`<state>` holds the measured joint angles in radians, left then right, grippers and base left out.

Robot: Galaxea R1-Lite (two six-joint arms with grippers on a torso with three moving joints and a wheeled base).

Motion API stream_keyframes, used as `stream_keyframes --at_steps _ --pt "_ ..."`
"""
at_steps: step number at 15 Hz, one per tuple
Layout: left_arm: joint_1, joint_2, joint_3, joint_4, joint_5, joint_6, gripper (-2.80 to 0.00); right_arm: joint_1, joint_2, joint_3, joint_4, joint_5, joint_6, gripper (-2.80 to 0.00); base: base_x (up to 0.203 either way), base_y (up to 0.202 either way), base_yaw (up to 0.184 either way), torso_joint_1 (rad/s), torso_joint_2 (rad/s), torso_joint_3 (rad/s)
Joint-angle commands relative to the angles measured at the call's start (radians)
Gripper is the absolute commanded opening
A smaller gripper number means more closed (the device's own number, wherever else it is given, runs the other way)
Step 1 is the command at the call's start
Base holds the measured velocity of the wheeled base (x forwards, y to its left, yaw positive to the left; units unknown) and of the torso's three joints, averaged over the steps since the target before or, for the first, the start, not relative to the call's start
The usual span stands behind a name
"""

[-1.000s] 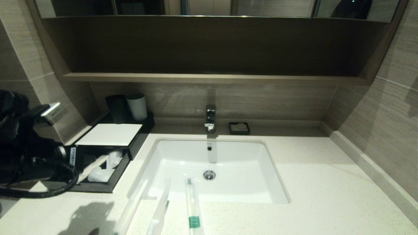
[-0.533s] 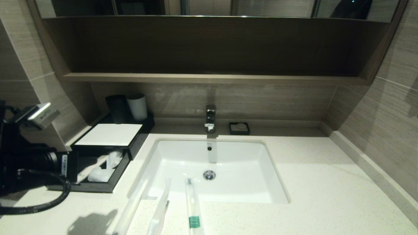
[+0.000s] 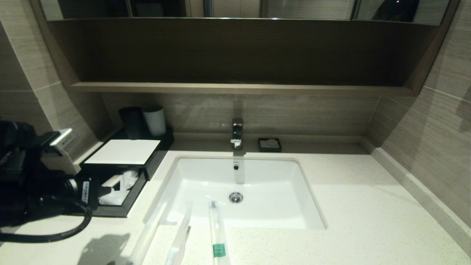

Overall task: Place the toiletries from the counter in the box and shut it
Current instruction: Pick up the bathroom toiletry

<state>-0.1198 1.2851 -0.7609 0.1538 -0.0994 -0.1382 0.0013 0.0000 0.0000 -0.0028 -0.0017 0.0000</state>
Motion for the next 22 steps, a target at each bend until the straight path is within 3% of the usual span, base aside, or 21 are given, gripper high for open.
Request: stream_keyframes --at_steps 1,6,10,13,15,20,21,22 --pt "-0.035 0.058 -0.013 0.058 0.001 -0.001 -2.8 0.0 -0.001 0.002 0.0 0.0 0.0 -2.8 0.0 0.0 0.0 0.0 0.0 0.0" --pt "-0.079 0.117 -0.074 0.294 0.006 0.015 -2.8 0.0 0.0 0.002 0.0 0.0 0.0 -2.8 0.0 0.0 0.0 0.0 0.0 0.0" --pt "-0.094 0.16 -0.06 0.315 0.0 0.019 -2.8 0.0 0.0 0.002 0.0 0.0 0.0 -2.8 0.0 0.0 0.0 0.0 0.0 0.0" --pt "-0.132 0.156 -0.054 0.391 -0.005 0.019 -2.8 0.0 0.0 0.002 0.0 0.0 0.0 -2.8 0.0 0.0 0.0 0.0 0.0 0.0" --pt "-0.164 0.16 -0.022 0.394 -0.007 0.013 -2.8 0.0 0.0 0.002 0.0 0.0 0.0 -2.8 0.0 0.0 0.0 0.0 0.0 0.0" --pt "-0.166 0.163 -0.012 0.395 -0.008 -0.018 -2.8 0.0 0.0 0.002 0.0 0.0 0.0 -2.8 0.0 0.0 0.0 0.0 0.0 0.0" --pt "-0.167 0.164 -0.014 0.395 -0.008 -0.018 0.0 0.0 -0.001 0.002 0.0 0.0 0.0 -2.8 0.0 0.0 0.0 0.0 0.0 0.0" --pt "-0.167 0.165 -0.014 0.395 -0.008 -0.018 0.0 0.0 -0.001 0.001 0.0 0.0 0.0 -2.8 0.0 0.0 0.0 0.0 0.0 0.0"
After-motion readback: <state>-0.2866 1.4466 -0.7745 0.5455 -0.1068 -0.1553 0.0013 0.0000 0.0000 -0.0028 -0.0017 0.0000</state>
